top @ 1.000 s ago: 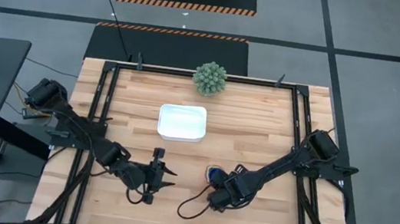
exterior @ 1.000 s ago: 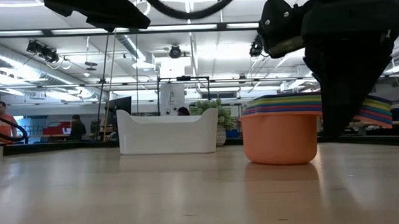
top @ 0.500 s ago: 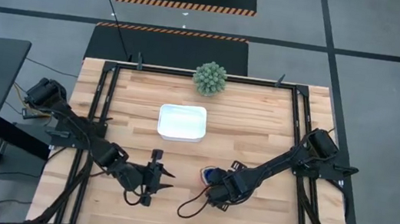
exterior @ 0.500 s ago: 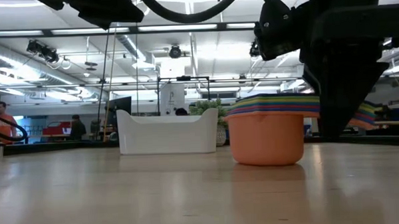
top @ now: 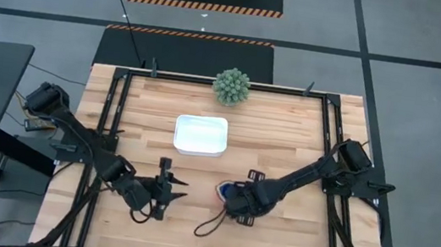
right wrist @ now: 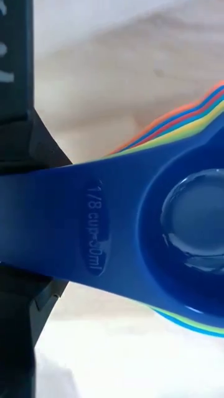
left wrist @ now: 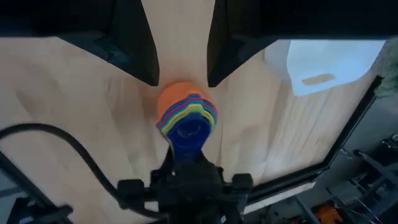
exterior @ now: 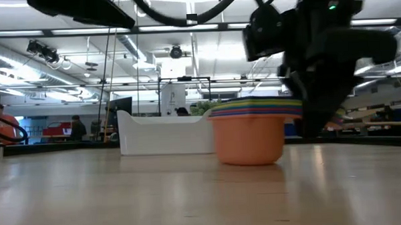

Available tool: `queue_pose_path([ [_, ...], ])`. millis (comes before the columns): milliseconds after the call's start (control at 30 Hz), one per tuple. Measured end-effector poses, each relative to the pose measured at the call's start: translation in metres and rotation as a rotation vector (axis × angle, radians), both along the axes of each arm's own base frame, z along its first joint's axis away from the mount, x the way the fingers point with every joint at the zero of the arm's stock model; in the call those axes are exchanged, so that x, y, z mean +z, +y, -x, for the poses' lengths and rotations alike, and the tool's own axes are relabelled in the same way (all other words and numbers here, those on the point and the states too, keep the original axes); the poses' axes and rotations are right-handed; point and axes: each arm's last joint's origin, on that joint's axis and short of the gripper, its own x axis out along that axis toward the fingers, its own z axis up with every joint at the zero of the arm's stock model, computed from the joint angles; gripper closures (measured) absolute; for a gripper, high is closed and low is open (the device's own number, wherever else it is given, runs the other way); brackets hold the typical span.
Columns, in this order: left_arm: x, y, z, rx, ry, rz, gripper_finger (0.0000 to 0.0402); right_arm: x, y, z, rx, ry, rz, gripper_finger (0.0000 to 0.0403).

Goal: Nest measuring cups in basket
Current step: Put the stacked measuring cups into the white bin

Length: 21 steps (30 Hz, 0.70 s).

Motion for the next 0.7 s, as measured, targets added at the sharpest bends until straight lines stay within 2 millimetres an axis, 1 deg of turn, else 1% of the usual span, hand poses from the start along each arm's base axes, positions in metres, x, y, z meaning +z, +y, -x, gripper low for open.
queue_pose_path([
  [67,-0.004,0.007,0.004,-0.001,-0.01,0.005,0.026,0.0,-0.008,-0.005,0.032,-0.008,0.027,0.0237],
  [200,-0.02,0.028,0.018,0.025,-0.028,0.021,0.026,0.001,-0.029,-0.017,0.12,-0.024,0.042,0.0237],
  [333,-0.023,0.047,0.032,0.06,-0.055,0.039,0.026,0.002,-0.049,-0.03,0.198,-0.06,0.034,0.0237],
  [433,-0.024,0.059,0.039,0.091,-0.071,0.054,0.026,0.004,-0.064,-0.04,0.234,-0.102,0.004,0.0237],
  [600,-0.033,0.074,0.043,0.139,-0.076,0.118,0.0257,0.005,-0.087,-0.049,0.263,-0.142,-0.002,0.0237],
  [700,-0.039,0.081,0.041,0.164,-0.066,0.183,0.024,0.006,-0.097,-0.053,0.25,-0.169,-0.004,0.0237],
])
